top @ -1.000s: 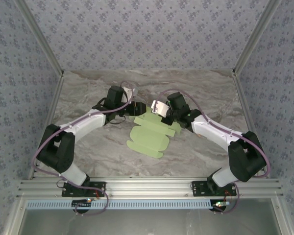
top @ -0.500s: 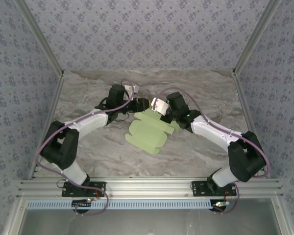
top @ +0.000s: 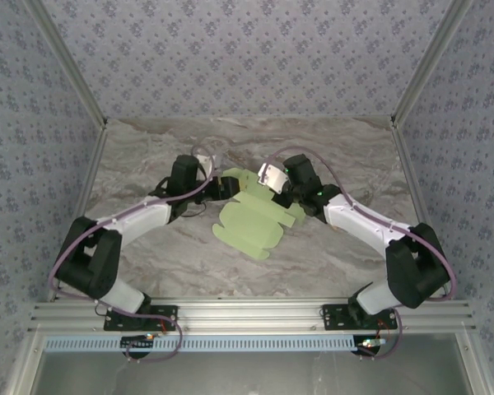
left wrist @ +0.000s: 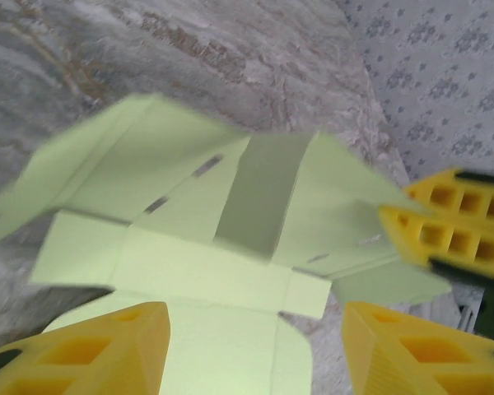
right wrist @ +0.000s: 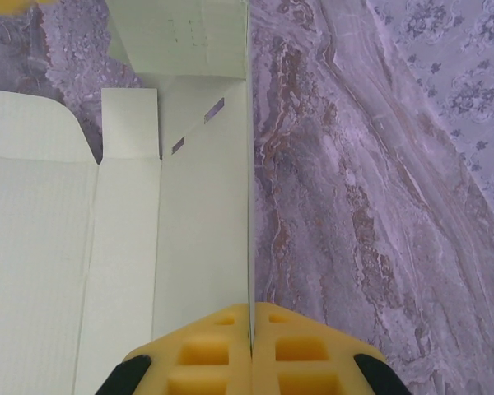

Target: Fold the paper box

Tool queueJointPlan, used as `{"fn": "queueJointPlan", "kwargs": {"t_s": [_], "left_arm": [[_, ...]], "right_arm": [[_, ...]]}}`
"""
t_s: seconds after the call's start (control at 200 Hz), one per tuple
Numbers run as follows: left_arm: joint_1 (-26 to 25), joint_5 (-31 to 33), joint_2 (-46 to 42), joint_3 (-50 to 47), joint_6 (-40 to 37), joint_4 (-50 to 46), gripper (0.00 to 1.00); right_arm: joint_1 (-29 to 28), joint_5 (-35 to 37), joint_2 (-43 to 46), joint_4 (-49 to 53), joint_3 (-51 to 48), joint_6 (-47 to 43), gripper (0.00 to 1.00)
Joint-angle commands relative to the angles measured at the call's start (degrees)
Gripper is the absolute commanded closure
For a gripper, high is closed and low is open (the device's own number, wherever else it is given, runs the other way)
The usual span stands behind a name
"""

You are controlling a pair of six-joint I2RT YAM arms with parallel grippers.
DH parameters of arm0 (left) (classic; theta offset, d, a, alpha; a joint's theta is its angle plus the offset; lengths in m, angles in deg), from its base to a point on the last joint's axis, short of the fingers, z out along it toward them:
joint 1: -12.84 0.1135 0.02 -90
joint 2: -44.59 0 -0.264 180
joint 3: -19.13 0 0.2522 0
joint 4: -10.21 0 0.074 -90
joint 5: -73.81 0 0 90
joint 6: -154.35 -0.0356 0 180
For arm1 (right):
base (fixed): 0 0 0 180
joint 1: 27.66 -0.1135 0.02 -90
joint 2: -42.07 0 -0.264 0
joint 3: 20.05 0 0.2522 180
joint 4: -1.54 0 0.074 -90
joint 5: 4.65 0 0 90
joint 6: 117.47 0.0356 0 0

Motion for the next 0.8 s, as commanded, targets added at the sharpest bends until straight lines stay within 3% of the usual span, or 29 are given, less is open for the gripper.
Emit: {"fn": "queueJointPlan", "kwargs": {"t_s": [0.0,0.13,0.34,0.794], "left_arm": [[0.0,1.8,-4.1,-5.2,-4.4,2.0,0.41],[-0.3,2.2,-6.1,-10.1,-6.9,6.4,0.39],[-2.9,4.7,-4.2,-9.8,-14.9,8.6,0.37],[-2.0,8.9,5.8,0.4,-21.0,4.8,0.34]], "right_arm": [[2.1,-4.5,1.2,6.9,4.1,5.2,1.0],[5.6,-11.5,0.6,13.8,8.3,9.9,1.0],[9.8,-21.9,0.5,20.7,11.9,14.8,1.0],[11.2,-24.2,0.0,22.6,14.9,15.9,1.0]]}}
